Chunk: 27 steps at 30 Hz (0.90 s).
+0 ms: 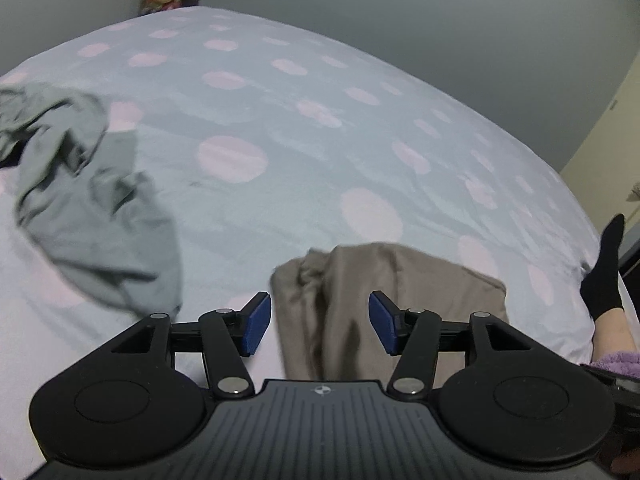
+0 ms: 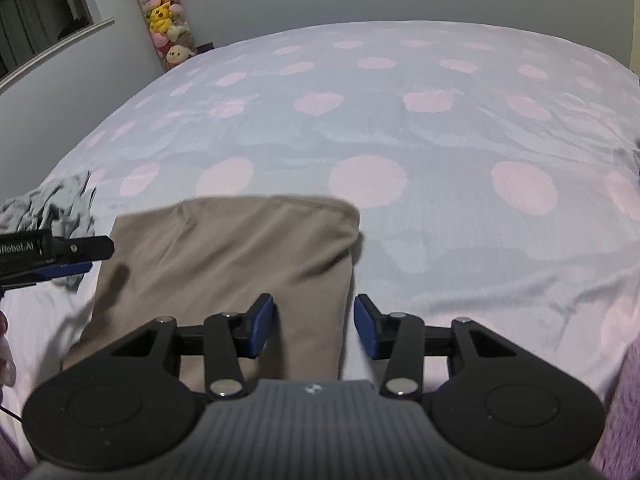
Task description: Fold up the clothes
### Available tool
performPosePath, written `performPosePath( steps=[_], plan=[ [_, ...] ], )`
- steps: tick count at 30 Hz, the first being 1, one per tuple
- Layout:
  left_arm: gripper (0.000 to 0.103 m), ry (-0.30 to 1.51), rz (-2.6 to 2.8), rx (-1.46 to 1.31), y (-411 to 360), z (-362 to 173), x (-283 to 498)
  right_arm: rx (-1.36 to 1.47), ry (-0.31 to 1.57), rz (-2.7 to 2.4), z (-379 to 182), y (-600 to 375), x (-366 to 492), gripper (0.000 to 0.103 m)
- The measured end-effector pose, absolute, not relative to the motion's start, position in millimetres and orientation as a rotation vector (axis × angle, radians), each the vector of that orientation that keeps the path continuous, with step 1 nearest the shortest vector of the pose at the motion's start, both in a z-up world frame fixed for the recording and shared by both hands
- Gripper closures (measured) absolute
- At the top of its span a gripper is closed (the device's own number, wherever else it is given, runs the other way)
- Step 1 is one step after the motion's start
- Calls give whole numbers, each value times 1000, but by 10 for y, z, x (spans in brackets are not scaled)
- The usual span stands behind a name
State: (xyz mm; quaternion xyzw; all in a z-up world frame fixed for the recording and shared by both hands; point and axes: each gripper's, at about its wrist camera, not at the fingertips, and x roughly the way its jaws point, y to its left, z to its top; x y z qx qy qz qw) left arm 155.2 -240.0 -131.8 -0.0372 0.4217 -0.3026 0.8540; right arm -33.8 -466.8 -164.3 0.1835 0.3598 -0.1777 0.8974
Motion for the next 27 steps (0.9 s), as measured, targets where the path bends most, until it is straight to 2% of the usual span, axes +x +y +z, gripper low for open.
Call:
performPosePath(
  steps=[4, 5, 6, 8, 9, 12, 17, 21, 24, 25, 26, 27],
  plan=[
    [53, 844, -660, -48, -2574, -1359, 1625, 386, 722, -378, -1663, -4750, -296, 55],
    [60, 826, -665, -37, -2604, -1370, 1629, 388, 717, -380, -1670, -4771, -290, 55],
    [78, 811, -673, -34, -2610, -1382, 1622, 389, 711, -383, -1678, -4791, -284, 55],
    [99, 783, -691, -29, -2616, -1407, 1604, 393, 708, -384, -1703, -4820, -289, 55],
    [102, 776, -692, -42, -2598, -1405, 1600, 398, 703, -385, -1713, -4838, -289, 55],
    [103, 750, -676, -93, -2503, -1360, 1606, 425, 686, -394, -1712, -4891, -276, 55],
    [103, 788, -595, -77, -2399, -1438, 1697, 466, 685, -399, -1734, -4954, -227, 64],
    [102, 830, -593, -80, -2428, -1571, 1762, 506, 698, -384, -1810, -5035, -109, 66],
    [101, 834, -583, -80, -2417, -1614, 1786, 511, 707, -390, -1878, -5089, -52, 71],
    [99, 832, -575, -88, -2395, -1603, 1774, 512, 702, -390, -1882, -5097, -53, 71],
    [93, 829, -567, -96, -2372, -1591, 1761, 520, 693, -387, -1876, -5106, -68, 71],
    [80, 827, -558, -104, -2350, -1578, 1748, 528, 685, -384, -1871, -5114, -83, 71]
  ],
)
